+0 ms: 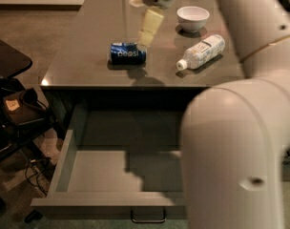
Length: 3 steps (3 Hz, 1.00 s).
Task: Place pepsi can into top drawer
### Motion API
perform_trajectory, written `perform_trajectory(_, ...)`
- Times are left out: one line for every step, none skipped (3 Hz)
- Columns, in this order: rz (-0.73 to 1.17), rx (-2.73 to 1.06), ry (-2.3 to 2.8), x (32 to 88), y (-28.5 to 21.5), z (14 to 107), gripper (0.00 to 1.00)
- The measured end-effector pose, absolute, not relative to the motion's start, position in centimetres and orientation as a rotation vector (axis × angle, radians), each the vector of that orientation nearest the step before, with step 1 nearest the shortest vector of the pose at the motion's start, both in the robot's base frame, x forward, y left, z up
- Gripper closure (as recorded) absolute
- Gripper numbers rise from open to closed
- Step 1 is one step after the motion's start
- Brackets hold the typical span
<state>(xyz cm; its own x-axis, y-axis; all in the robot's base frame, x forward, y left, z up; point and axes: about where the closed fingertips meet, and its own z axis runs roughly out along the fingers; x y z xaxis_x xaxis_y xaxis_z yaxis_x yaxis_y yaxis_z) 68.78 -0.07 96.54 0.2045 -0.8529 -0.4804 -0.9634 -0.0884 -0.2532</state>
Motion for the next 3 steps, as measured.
perform_trajectory(0.436, -2.05, 1.553, 70.0, 7.3, 94.3, 0.0)
perform_trajectory(0.424, -2.016, 1.542, 71.0, 8.0, 94.5, 0.0)
perform_trajectory(0.385, -1.959, 1.613, 72.3, 6.1, 93.6, 0.0)
